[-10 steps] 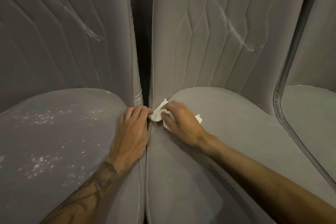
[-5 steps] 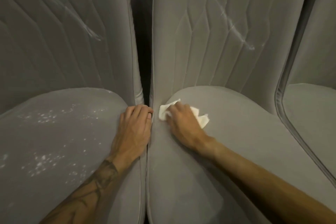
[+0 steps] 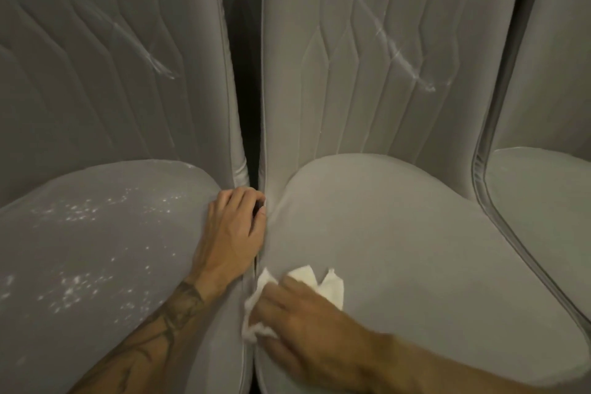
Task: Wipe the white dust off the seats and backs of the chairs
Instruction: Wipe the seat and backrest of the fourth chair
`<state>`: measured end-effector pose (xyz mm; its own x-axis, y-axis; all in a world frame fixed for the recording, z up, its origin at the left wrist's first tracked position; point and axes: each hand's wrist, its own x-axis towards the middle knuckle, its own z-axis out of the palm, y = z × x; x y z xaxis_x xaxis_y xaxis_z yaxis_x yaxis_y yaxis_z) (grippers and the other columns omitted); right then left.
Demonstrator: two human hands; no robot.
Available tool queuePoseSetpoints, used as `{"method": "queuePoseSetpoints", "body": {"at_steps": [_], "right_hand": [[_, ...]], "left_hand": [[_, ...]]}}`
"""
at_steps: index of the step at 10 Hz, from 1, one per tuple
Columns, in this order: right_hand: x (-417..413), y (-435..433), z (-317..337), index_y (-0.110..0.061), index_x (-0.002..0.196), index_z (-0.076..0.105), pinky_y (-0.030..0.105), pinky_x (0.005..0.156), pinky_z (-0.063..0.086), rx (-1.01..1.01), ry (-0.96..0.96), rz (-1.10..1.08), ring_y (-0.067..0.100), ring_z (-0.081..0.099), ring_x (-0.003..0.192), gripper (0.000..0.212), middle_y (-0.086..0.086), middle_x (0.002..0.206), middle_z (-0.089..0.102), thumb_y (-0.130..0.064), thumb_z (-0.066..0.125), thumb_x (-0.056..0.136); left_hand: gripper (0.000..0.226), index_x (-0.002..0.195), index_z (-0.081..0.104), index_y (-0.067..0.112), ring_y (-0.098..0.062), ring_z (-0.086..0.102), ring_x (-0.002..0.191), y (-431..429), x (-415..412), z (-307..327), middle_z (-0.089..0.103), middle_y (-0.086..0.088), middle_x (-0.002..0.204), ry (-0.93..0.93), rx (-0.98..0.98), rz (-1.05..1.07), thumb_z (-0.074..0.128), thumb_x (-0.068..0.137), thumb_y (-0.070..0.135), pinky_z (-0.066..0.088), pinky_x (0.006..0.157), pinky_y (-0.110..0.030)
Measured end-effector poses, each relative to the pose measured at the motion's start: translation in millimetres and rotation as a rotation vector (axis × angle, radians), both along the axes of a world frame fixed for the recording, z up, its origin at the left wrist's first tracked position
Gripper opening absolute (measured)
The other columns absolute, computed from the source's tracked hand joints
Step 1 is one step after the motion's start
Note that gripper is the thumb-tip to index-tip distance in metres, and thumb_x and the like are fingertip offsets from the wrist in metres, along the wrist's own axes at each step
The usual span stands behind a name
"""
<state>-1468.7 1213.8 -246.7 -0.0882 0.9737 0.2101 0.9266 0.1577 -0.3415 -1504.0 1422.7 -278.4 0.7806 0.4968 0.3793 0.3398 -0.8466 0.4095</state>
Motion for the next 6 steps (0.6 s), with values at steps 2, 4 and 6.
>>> {"method": "queuePoseSetpoints", "body": {"at_steps": [2,4,6], "right_hand": [[57,27,16,-0.009,0.109,0.059,0.042,0.095,0.038,0.136,-0.047,-0.201,0.026,0.046,0.101,0.018,0.01,0.116,0.056,-0.02,0.046,0.103],[25,22,0,-0.017,0.089,0.073,0.018,0.084,0.046,0.356,0.674,-0.1,0.008,0.067,0.095,0.042,-0.006,0.097,0.071,-0.053,0.084,0.07],[117,49,18,-0.01,0.112,0.061,0.042,0.096,0.038,0.158,-0.199,-0.048,0.028,0.048,0.104,0.018,0.01,0.117,0.055,-0.02,0.049,0.102]], "left_hand": [[0.023,0.108,0.061,0.023,-0.018,0.049,0.105,-4,0,5,0.063,0.006,0.114,-0.044,0.006,-0.001,0.046,0.099,0.038,0.039,0.09,-0.036],[0.033,0.11,0.06,0.028,-0.014,0.046,0.105,-6,1,9,0.06,0.01,0.117,-0.014,-0.043,0.006,0.035,0.101,0.047,0.035,0.09,-0.032],[0.041,0.131,0.059,0.018,-0.029,0.058,0.112,0,29,21,0.058,-0.007,0.133,-0.057,0.111,0.058,0.046,0.099,0.041,0.046,0.09,-0.044]]}}
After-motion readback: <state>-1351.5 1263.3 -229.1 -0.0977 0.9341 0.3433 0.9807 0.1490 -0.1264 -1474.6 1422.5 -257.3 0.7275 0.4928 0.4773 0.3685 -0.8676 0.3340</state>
